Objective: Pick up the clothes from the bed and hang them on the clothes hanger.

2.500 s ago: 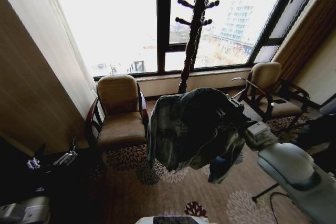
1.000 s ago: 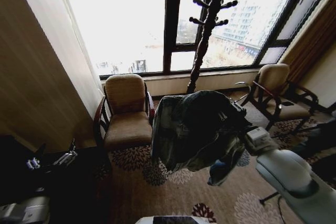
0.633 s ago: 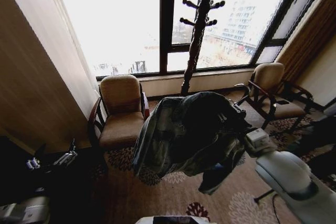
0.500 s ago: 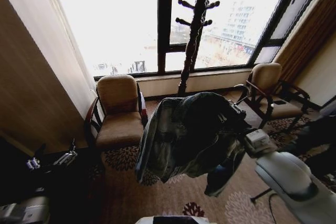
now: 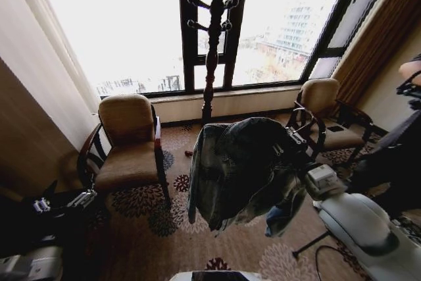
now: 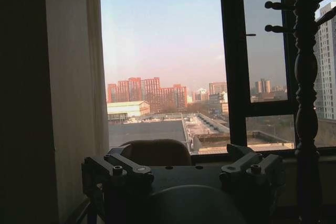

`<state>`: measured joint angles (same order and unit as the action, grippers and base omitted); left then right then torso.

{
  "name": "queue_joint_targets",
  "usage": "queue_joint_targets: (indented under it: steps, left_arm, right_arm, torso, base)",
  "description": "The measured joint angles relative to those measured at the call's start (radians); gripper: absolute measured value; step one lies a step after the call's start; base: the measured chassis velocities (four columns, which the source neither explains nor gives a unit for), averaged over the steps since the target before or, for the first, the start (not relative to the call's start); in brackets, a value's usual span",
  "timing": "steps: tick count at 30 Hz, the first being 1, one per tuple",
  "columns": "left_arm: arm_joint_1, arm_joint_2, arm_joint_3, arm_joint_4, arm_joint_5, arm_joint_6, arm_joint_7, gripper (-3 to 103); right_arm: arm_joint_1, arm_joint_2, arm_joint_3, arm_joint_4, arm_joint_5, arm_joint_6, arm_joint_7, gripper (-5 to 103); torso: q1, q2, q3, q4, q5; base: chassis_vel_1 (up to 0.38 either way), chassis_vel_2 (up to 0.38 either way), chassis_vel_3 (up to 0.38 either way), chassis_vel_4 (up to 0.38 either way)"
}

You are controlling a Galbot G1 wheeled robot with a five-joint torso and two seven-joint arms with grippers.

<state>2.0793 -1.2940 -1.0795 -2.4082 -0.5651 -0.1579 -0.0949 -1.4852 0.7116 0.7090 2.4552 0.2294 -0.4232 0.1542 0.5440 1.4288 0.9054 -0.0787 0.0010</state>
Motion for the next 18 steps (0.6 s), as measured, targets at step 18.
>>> queue_joint_targets:
  steps: [18]
  left_arm:
    - [0.000, 0.000, 0.000, 0.000, 0.000, 0.000, 0.000, 100]
  right_arm:
    - [-0.026, 0.021, -0.007, 0.013, -0.022, 0.005, -0.009, 33]
  torso:
    - [0.000, 0.000, 0.000, 0.0000, 0.0001]
  base:
    - [0.021, 0.006, 0.000, -0.010]
